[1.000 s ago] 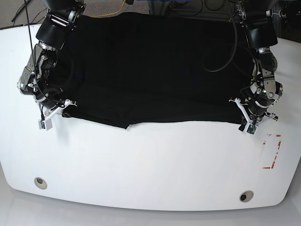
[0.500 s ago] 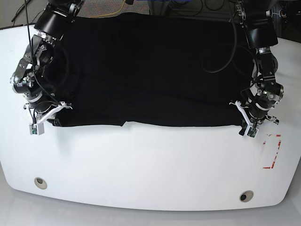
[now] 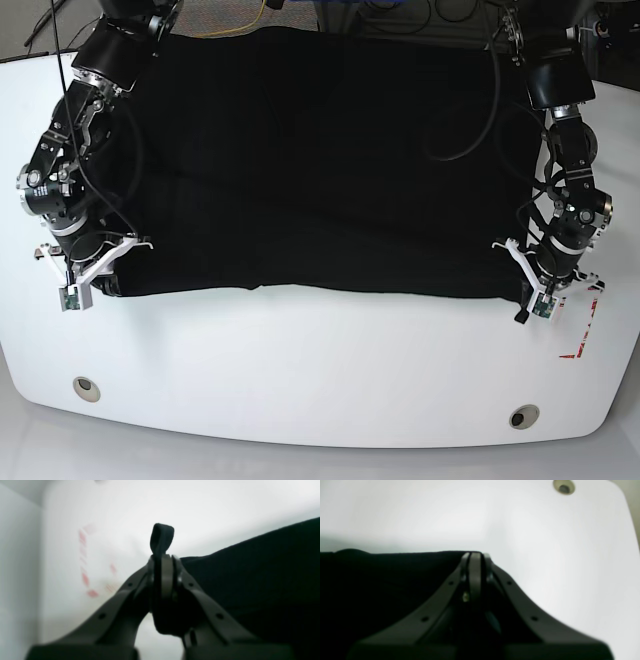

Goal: Layout the t-shirt on the table in an organized manner, then fold the t-shirt properly
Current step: 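Grip the folded edge with both grippers and lift it off the table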

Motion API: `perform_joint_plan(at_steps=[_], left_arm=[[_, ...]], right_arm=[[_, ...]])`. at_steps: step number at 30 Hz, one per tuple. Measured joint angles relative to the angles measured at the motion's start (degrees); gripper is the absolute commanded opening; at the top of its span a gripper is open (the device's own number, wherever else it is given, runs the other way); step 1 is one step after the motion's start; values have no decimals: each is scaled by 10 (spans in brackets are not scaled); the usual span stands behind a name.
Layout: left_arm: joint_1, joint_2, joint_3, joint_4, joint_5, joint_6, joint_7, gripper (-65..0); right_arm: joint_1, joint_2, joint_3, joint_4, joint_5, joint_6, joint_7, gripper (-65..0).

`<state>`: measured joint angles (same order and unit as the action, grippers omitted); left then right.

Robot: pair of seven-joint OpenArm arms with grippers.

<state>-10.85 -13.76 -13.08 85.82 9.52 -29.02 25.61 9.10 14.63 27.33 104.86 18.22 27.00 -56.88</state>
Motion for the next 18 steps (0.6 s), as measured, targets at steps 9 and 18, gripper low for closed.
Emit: perform_joint_plan(at_steps=[9, 18], left_arm=[[-15, -1, 0, 62, -2, -2, 3, -650], [-45, -1, 1, 71, -1, -2, 1, -650]], right_arm=[[72, 0, -1, -23, -37, 32, 0, -650], [132, 2, -19, -112, -79, 61, 8, -650]])
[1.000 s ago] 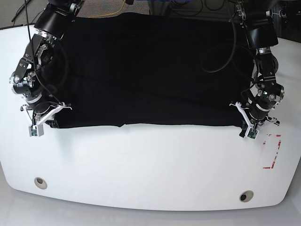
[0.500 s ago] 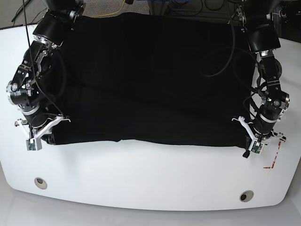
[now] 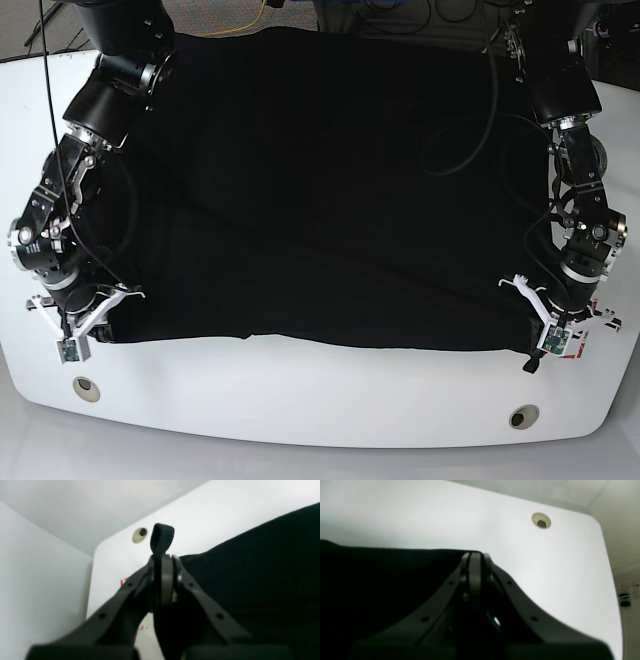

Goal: Layout the t-shirt on the table in an organized manner, then fold the t-shirt properly
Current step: 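Grip the folded edge with both grippers and lift it off the table, then carry the folded edge with both grippers back over the shirt toward the collar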

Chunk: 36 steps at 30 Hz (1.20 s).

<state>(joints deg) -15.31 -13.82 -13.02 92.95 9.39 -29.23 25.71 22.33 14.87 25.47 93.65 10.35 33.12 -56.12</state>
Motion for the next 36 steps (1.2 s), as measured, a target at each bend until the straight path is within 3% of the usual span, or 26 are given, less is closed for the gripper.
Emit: perform_joint_plan(at_steps=[15, 26, 30, 34, 36], left_arm=[[-17, 1, 0, -30, 0, 0, -1, -650], [-17, -1, 0, -76, 2, 0, 0, -650], [-17, -7, 0, -87, 2, 0, 0, -650], [-19, -10, 0, -97, 2, 2, 0, -650], [-23, -14, 0, -104, 2, 2, 1, -650]], right_arm=[[105, 7, -42, -192, 4, 8, 43, -650], [196, 12, -148, -386, 1, 3, 170, -645], [225, 12, -189, -456, 0, 0, 218, -562], [249, 11, -217, -521, 0, -2, 271, -419], [260, 10, -231, -547, 1, -18, 292, -334]])
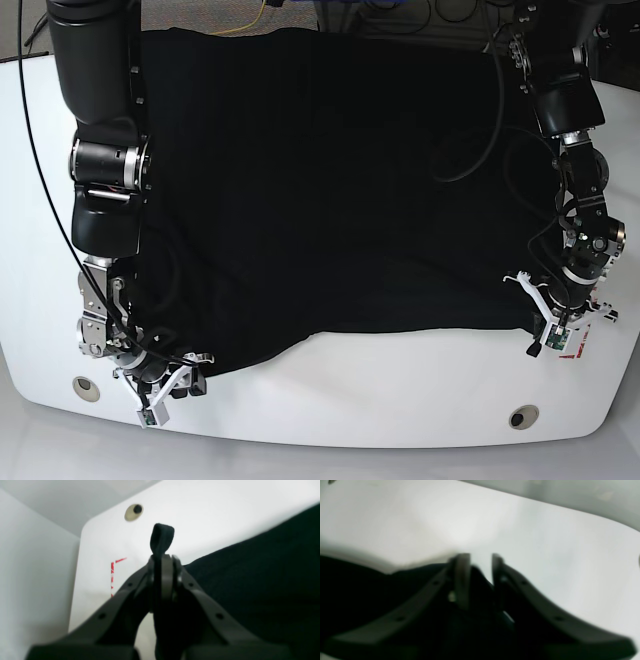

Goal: Layout the t-shirt on the table in an organized manner, then fold the t-shirt properly
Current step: 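Carry the folded edge with both grippers back over the shirt toward the collar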

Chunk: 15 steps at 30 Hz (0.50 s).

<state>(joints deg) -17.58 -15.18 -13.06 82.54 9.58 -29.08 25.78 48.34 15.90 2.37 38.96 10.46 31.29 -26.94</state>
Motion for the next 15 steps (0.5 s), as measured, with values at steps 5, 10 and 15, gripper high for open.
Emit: perform_joint_plan(at_steps=[5, 10, 15], left_arm=[[-22, -13, 0, -26, 0, -1, 2, -650], [-45, -32, -1, -46, -2, 0, 1, -650], [-59, -48, -2, -61, -2, 1, -1, -650]], right_arm=[[25, 5, -48, -32, -1, -50, 24, -147], [47, 17, -85, -31, 2, -55, 32, -45], [45, 35, -89, 18, 3, -53, -22, -45]])
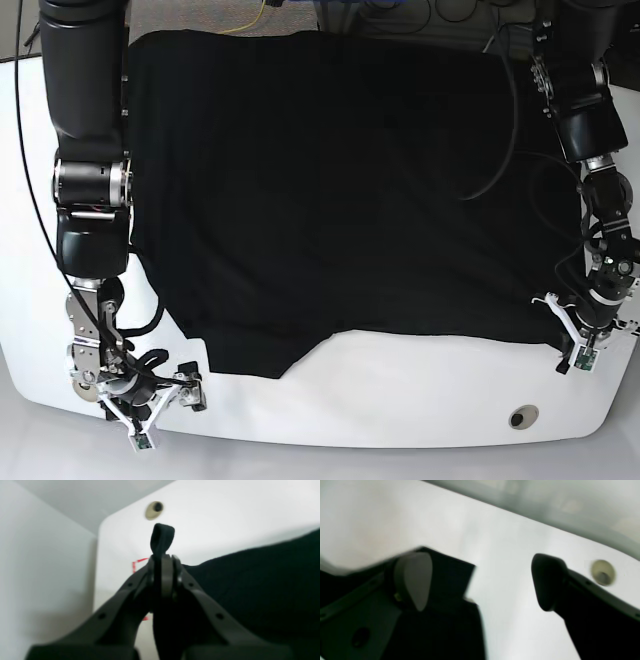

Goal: Layout the t-shirt on the table in an organized manner, then fold the t-shirt properly
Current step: 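Carry the folded edge with both grippers back over the shirt toward the collar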

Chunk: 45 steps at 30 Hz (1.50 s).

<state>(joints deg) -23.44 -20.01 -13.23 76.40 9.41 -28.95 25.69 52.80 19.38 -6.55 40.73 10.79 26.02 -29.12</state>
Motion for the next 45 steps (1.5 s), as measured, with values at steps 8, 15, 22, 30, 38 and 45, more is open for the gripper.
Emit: perform_joint_plan(at_steps=[8, 15, 22, 30, 38, 45], left_arm=[[4, -12, 2, -21, 2, 1, 3, -650], [4, -12, 3, -20, 3, 0, 0, -474], [5, -13, 0, -20, 5, 5, 0, -250], [6, -24, 0, -20, 3, 60, 0, -247], [13, -32, -4, 19, 2, 67, 2, -247], [91, -26, 0, 110, -1, 63, -3, -247]], right_arm=[[-108, 24, 27, 197, -2, -5, -83, -45], [-165, 14, 23, 272, 4, 5, -123, -45], [-192, 20, 25, 310, 5, 3, -127, -45], [-223, 20, 25, 352, 2, 3, -132, -45], [-274, 8, 80, 427, 10, 4, -150, -49], [-349, -6, 121, 525, -4, -2, -188, -97]])
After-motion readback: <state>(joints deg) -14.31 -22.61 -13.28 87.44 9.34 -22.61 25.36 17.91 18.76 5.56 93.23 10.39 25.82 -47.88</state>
